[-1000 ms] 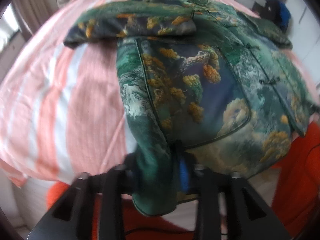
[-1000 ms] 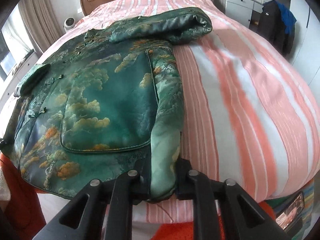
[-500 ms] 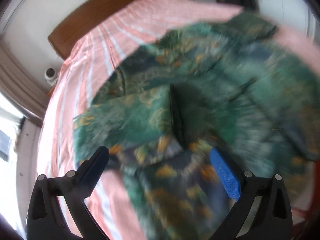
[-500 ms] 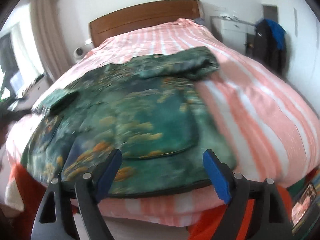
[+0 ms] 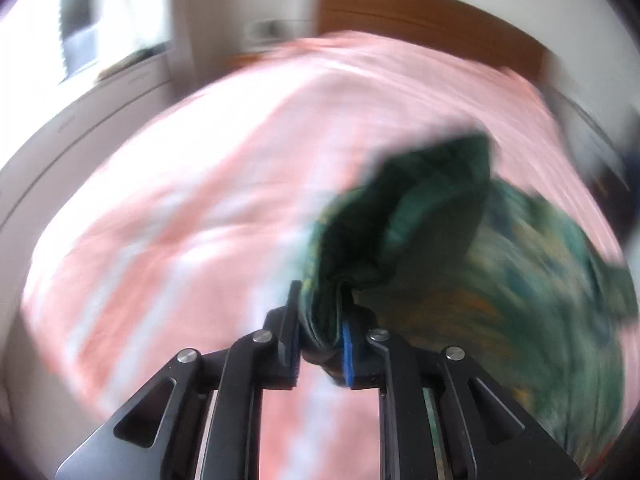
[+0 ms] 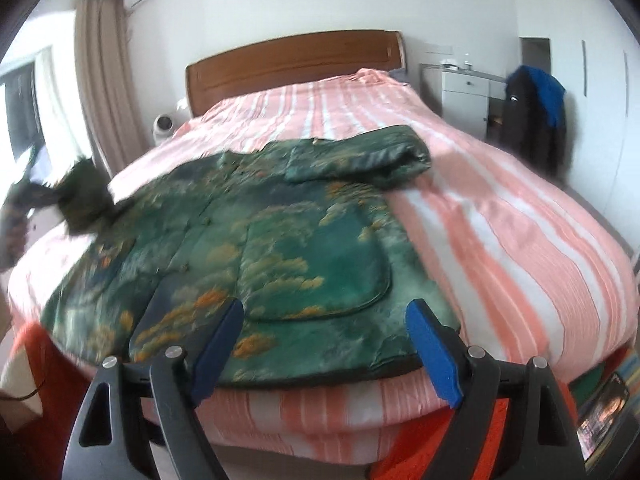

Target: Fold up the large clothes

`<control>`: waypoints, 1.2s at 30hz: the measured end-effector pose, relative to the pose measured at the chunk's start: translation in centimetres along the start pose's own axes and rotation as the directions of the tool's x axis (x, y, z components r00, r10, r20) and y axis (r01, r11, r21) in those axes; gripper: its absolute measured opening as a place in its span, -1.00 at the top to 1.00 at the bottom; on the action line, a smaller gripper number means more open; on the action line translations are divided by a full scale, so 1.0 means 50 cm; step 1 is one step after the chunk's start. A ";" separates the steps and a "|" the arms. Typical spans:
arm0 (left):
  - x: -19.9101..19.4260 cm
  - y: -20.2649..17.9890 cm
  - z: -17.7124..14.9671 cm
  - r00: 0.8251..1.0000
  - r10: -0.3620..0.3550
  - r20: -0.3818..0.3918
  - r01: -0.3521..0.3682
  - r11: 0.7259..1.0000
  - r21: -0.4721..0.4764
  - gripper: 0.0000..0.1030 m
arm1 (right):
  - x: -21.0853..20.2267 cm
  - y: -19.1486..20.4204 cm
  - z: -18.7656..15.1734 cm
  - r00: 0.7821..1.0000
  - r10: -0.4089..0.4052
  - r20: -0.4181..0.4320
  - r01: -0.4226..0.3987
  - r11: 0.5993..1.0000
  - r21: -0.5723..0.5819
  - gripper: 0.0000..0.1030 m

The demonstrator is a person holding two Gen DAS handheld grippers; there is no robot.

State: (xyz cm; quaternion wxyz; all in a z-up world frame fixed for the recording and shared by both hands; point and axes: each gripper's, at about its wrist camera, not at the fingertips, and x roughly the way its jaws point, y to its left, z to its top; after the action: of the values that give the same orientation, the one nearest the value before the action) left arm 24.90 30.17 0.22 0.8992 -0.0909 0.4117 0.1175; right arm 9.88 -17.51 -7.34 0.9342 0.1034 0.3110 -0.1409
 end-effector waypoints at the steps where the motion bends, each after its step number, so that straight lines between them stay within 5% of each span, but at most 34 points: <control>1: 0.012 0.077 0.011 0.997 0.078 -0.017 -0.079 0.993 -0.087 0.45 | 0.005 -0.002 0.002 1.000 0.004 -0.002 -0.004 1.000 0.006 -0.61; 2: 0.022 0.132 0.015 0.990 0.137 -0.039 -0.141 0.979 -0.147 0.12 | 0.010 -0.001 0.002 1.000 0.008 -0.006 -0.008 1.000 0.008 -0.61; 3: 0.037 0.219 0.008 0.965 0.245 -0.096 -0.261 0.938 -0.228 0.01 | 0.013 0.001 0.002 1.000 0.014 -0.010 -0.013 1.000 0.008 -0.61; 5: 0.040 0.304 -0.017 0.941 0.297 -0.162 -0.334 0.894 -0.299 -0.10 | 0.020 0.007 0.001 0.999 0.027 -0.023 -0.027 1.000 -0.004 -0.61; 8: 0.027 0.354 -0.075 0.960 0.212 -0.182 -0.265 0.897 -0.354 -0.23 | 0.022 0.018 -0.003 0.999 0.029 -0.031 -0.030 0.999 -0.025 -0.61; 11: 0.009 0.283 -0.124 0.979 0.095 -0.183 -0.144 0.950 -0.277 -0.43 | 0.027 0.025 -0.004 0.999 0.028 -0.039 -0.030 0.999 -0.038 -0.62; 13: -0.003 0.185 -0.159 0.978 -0.064 -0.196 0.028 0.983 -0.181 -0.63 | 0.034 0.024 -0.005 0.998 0.037 -0.050 -0.038 0.999 -0.028 -0.62; 15: -0.012 0.088 -0.193 0.953 -0.189 -0.235 0.176 0.981 -0.076 -0.77 | 0.040 0.011 -0.002 0.997 0.053 -0.061 -0.052 0.999 0.006 -0.62; 20: -0.003 -0.101 -0.265 0.875 -0.320 -0.362 0.371 0.925 0.078 -0.78 | 0.062 -0.094 0.039 0.996 0.053 -0.072 -0.043 0.991 0.130 -0.68; 23: 0.012 -0.153 -0.292 0.870 -0.311 -0.383 0.385 0.913 0.135 -0.78 | 0.105 -0.176 0.061 0.988 0.020 -0.150 0.003 0.988 0.153 -0.72; 26: 0.015 -0.176 -0.322 0.887 -0.264 -0.378 0.355 0.915 0.194 -0.81 | 0.157 -0.225 0.054 0.959 0.066 -0.276 -0.012 0.981 0.194 -0.72; 29: 0.013 -0.186 -0.342 0.897 -0.248 -0.366 0.350 0.904 0.245 -0.90 | 0.193 -0.218 0.030 0.924 0.181 -0.337 -0.101 0.966 0.239 -0.72; 31: 0.013 -0.197 -0.353 0.899 -0.236 -0.369 0.348 0.897 0.274 -0.90 | 0.207 -0.199 0.018 0.919 0.172 -0.356 -0.101 0.973 0.209 -0.74; 34: 0.019 -0.203 -0.362 0.902 -0.218 -0.374 0.336 0.896 0.289 -0.77 | 0.203 -0.184 0.017 0.928 0.147 -0.343 -0.083 0.977 0.195 -0.44; 36: 0.027 -0.210 -0.368 0.899 -0.215 -0.381 0.334 0.900 0.281 -0.61 | 0.201 -0.183 0.015 0.924 0.145 -0.355 -0.077 0.977 0.197 0.26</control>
State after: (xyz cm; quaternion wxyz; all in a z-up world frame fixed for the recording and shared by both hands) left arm 15.55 15.53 -11.99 0.8238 -0.0115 0.5575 -0.1023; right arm 15.00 -28.33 -13.86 0.8530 0.2291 0.4596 -0.0932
